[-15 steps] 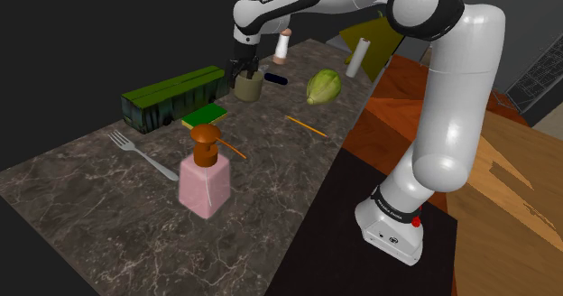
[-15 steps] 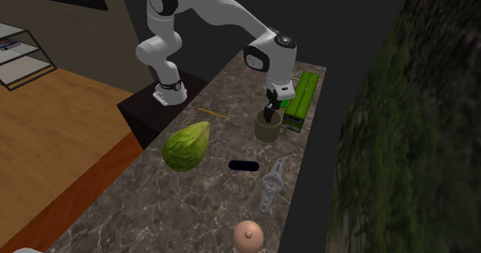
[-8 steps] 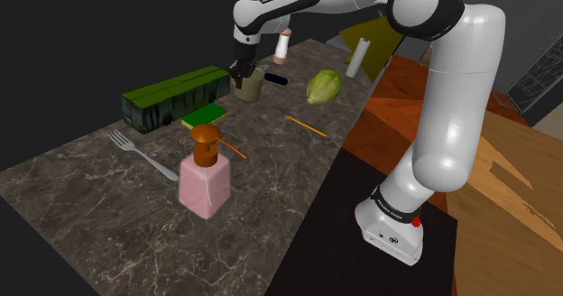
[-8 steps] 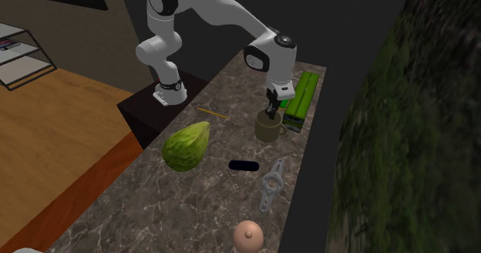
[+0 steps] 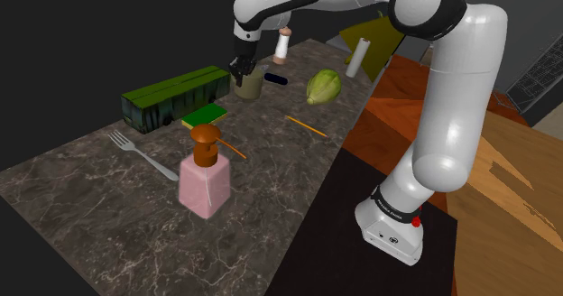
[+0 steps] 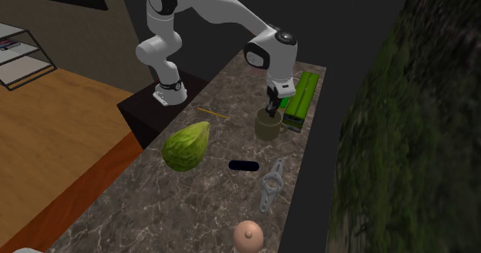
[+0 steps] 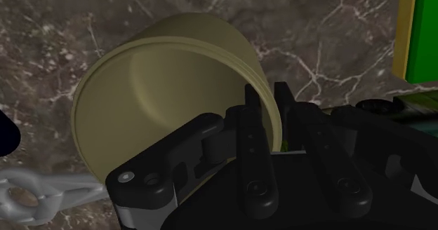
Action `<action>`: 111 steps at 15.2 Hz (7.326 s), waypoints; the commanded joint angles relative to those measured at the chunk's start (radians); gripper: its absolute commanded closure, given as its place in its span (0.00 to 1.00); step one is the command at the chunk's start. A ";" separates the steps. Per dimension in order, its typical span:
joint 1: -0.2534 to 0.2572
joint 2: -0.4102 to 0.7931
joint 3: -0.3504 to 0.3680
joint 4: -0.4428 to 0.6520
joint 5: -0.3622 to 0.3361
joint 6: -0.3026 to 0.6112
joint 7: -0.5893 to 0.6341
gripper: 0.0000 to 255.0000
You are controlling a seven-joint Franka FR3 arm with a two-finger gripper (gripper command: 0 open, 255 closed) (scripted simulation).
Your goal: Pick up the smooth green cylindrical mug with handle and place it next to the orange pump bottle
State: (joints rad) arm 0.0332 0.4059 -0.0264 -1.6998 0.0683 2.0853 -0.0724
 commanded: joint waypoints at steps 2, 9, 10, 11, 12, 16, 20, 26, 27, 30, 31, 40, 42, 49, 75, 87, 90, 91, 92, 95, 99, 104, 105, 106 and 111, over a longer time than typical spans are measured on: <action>0.000 -0.017 0.000 0.016 -0.001 -0.032 0.002 1.00; 0.000 -0.047 -0.001 0.068 -0.004 -0.114 0.007 1.00; 0.000 -0.051 -0.002 0.076 -0.005 -0.126 0.008 1.00; 0.000 -0.054 -0.002 0.084 -0.005 -0.138 0.009 1.00; 0.000 -0.057 -0.002 0.094 -0.006 -0.150 0.009 1.00; 0.000 -0.067 -0.002 0.132 -0.007 -0.199 0.012 1.00; 0.000 -0.075 -0.002 0.176 -0.008 -0.250 0.014 1.00; -0.001 -0.078 -0.003 0.251 -0.009 -0.329 0.018 1.00; -0.001 -0.078 -0.003 0.265 -0.009 -0.342 0.019 1.00; -0.002 -0.076 -0.003 0.308 -0.009 -0.384 0.021 1.00; -0.002 -0.074 -0.003 0.324 -0.009 -0.398 0.021 1.00; -0.004 -0.046 -0.003 0.488 -0.009 -0.533 0.027 1.00; -0.005 -0.035 -0.003 0.532 -0.009 -0.566 0.029 1.00; -0.009 0.025 -0.002 0.723 -0.006 -0.697 0.034 1.00; 0.248 -0.483 0.184 0.076 -0.004 -0.534 0.465 1.00; 0.373 -0.535 0.342 0.020 0.022 -0.512 0.746 1.00; 0.405 -0.524 0.386 0.034 0.021 -0.509 0.822 1.00; 0.416 -0.518 0.401 0.041 0.020 -0.508 0.847 1.00; 0.427 -0.510 0.416 0.049 0.018 -0.507 0.874 1.00; 0.460 -0.481 0.461 0.081 0.008 -0.507 0.954 1.00; 0.510 -0.422 0.522 0.143 -0.019 -0.510 1.065 1.00; 0.535 -0.401 0.546 0.123 -0.030 -0.470 1.112 1.00; 0.534 -0.405 0.546 0.105 -0.028 -0.456 1.110 1.00; 0.533 -0.409 0.545 0.088 -0.026 -0.442 1.108 1.00; 0.532 -0.423 0.543 0.005 -0.019 -0.372 1.101 1.00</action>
State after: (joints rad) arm 0.5646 -0.0153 0.5168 -1.6791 0.0484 1.6988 1.0290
